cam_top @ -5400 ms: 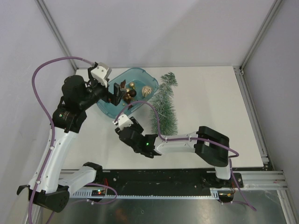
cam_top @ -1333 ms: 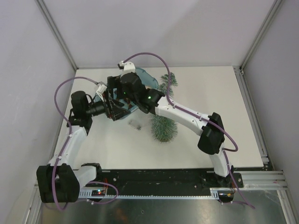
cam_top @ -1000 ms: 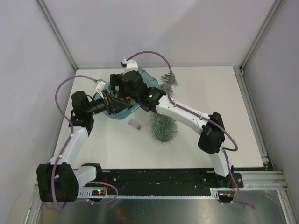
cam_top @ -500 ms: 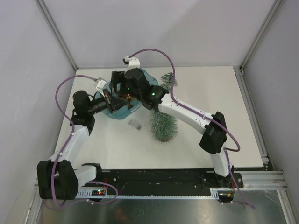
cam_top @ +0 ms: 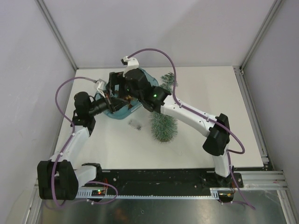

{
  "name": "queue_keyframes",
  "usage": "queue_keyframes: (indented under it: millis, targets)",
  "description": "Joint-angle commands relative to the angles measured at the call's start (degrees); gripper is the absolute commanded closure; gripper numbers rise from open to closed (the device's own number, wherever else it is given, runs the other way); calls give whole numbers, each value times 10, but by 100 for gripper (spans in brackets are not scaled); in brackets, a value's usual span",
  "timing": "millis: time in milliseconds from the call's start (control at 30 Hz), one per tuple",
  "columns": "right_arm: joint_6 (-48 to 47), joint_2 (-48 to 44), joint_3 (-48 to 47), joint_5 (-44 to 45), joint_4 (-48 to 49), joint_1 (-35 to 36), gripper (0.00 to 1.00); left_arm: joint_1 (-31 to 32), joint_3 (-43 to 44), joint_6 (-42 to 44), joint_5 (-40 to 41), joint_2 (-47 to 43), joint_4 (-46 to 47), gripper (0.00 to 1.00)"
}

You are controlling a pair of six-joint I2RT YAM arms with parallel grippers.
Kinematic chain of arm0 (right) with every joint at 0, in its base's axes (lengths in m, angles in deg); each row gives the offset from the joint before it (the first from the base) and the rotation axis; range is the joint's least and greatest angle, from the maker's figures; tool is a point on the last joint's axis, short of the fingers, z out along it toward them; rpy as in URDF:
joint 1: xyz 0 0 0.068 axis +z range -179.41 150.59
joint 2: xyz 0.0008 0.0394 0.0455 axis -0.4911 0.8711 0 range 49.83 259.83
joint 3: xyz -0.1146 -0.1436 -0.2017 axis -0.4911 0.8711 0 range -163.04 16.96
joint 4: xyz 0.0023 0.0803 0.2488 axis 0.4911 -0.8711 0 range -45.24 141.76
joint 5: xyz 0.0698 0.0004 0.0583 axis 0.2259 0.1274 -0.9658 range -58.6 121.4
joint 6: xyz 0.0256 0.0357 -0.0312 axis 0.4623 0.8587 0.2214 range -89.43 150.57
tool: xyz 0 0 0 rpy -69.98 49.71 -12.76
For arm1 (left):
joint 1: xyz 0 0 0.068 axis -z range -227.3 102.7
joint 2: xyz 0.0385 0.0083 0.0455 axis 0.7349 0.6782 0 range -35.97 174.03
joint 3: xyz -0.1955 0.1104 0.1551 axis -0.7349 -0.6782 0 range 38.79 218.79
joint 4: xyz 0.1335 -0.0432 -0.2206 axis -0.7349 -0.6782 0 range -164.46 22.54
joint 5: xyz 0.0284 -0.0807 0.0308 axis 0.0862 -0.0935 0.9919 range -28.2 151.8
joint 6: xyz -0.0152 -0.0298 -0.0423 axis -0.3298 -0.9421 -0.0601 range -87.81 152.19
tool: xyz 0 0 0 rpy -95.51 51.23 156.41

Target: Decorate the small christmas tree

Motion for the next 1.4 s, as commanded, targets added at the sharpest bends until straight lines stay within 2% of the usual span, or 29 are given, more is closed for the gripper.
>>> queue_keyframes:
  millis: [0,133,300,433,600,733,900,1033,1200,1367]
  targets:
    - [-33,-61,7,33,10,7,8,3,-3,55,1,-20,-24,96]
    - [-78,-160,88,89,41,11,4,3,14,96,20,-23,-71,89]
    - [-112,-308,225,139,41,30,2,1,43,121,31,-26,-121,65]
    - [-124,-413,320,251,1,92,1,2,61,133,34,-27,-158,52]
    - [-55,-527,406,393,-110,180,1,1,79,161,44,-30,-215,47]
    - [42,-575,425,467,-228,249,1,1,83,177,55,-37,-237,47]
    - [196,-576,434,529,-391,354,1,2,86,181,62,-48,-257,47]
    - [272,-511,457,534,-455,435,4,2,94,194,77,-50,-276,47]
    - [265,-423,483,523,-433,467,13,2,94,200,80,-56,-287,47]
    - [199,-425,542,455,-336,425,23,2,89,195,79,-62,-287,47]
